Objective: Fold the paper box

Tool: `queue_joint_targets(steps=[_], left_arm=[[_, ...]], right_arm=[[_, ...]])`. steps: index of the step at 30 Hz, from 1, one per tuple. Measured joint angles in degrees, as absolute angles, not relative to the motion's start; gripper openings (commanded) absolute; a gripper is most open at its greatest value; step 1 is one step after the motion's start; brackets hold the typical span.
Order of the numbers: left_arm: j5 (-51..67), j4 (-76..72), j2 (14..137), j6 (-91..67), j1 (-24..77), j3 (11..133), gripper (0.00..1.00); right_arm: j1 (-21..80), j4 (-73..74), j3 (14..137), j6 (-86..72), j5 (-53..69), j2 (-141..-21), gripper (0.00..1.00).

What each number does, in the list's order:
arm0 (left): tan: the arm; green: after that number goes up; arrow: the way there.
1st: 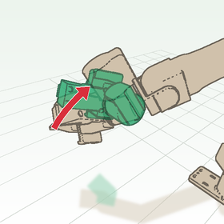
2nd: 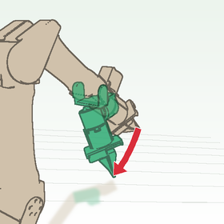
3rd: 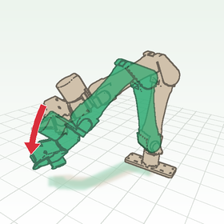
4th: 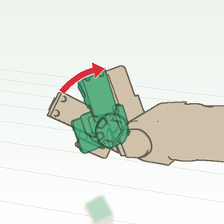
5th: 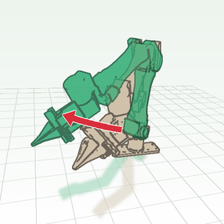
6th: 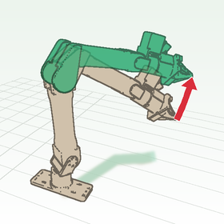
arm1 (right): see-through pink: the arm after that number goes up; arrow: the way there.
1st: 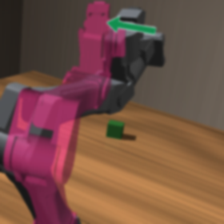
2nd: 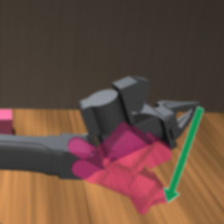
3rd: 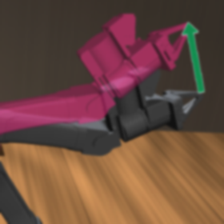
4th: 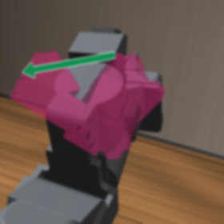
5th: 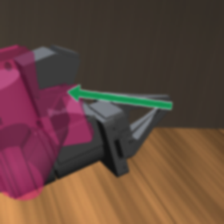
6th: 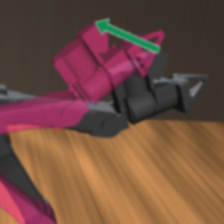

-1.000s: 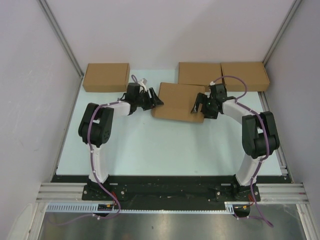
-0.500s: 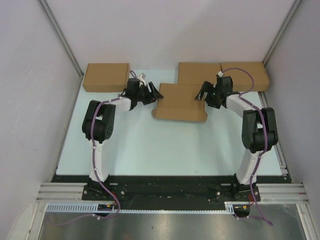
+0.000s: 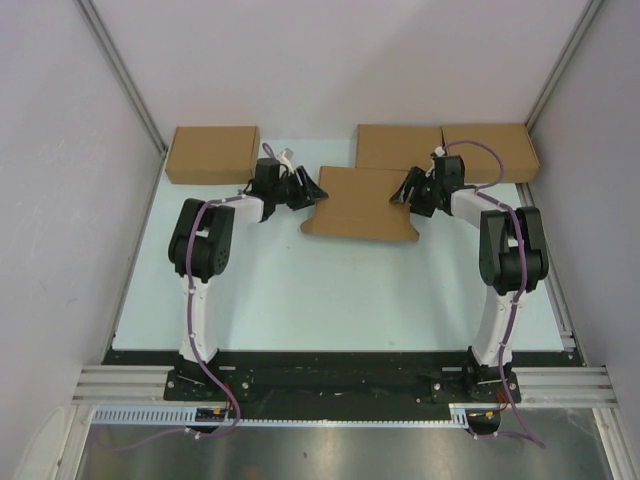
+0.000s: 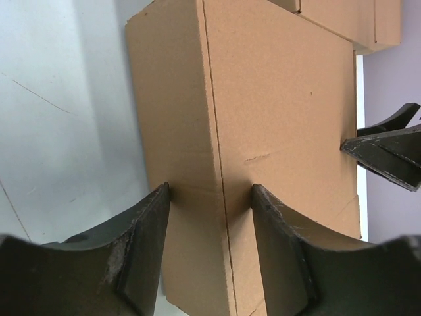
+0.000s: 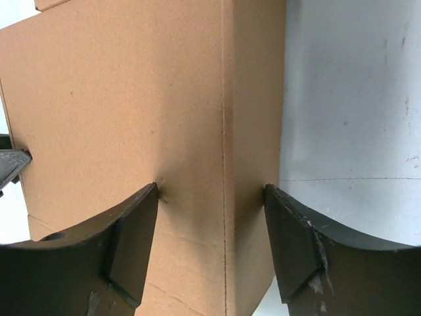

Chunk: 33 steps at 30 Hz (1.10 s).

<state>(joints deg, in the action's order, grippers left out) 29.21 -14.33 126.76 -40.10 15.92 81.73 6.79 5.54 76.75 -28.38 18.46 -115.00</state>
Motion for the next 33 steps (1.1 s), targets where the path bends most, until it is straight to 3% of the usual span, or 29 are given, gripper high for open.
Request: queue_joint_targets(steps=[16,33], left_arm=[[28.8,-16.2,126.5,-40.1,15.9,80.2,0.59],[23.9,-12.2,118.0,-40.0,14.9,75.8,0.63]], right_arm=[[8.1,12.4,74.0,-27.2,9.2,-107.9,0.87],[10.0,16.5,71.4,-26.7,4.3,-97.1,0.86]])
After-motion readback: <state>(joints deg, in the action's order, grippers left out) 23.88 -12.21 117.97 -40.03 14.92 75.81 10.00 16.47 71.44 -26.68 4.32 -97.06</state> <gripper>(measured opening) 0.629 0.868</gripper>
